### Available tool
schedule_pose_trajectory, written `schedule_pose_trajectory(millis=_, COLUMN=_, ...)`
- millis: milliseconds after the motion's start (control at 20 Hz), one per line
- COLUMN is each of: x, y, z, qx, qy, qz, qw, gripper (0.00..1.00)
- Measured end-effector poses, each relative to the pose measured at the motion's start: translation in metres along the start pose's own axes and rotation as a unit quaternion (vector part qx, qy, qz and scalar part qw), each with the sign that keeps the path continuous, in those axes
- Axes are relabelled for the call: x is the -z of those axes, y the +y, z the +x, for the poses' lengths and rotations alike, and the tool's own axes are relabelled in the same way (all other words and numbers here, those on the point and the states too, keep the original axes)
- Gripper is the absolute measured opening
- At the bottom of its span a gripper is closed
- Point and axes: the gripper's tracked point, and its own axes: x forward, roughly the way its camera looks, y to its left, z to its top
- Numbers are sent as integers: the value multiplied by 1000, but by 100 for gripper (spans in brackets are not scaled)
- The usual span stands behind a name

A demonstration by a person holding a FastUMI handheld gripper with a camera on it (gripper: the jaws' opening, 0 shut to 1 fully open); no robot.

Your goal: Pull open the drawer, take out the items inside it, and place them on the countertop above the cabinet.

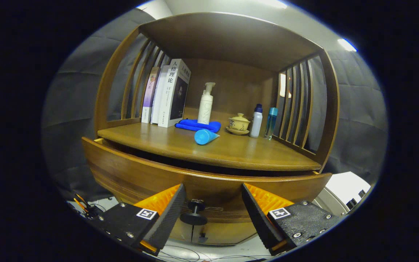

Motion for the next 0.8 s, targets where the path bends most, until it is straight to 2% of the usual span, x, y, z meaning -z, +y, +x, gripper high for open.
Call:
schedule_pose_trajectory(millis=200, x=-6, y=-1, z=18, qx=-8, qy=-3, qz=33, qw=999, gripper=96)
schedule_pose_trajectory(millis=400, x=-6, y=-2, z=25, qx=10, qy=-4, qz=22, qw=1000, gripper=95)
schedule_pose_trajectory(millis=500, x=-4, y=3, z=24, qx=5, qy=4, qz=9, qw=1000, gripper=96)
schedule_pose_trajectory(millis=700, x=-24, y=34, z=9, qx=-75, qy=-1, qz=32, qw=997, gripper=98)
schedule_pose_trajectory(millis=800, x=-40, y=34, z=-8, qx=-80, qy=-8, qz=36, qw=996, gripper=97)
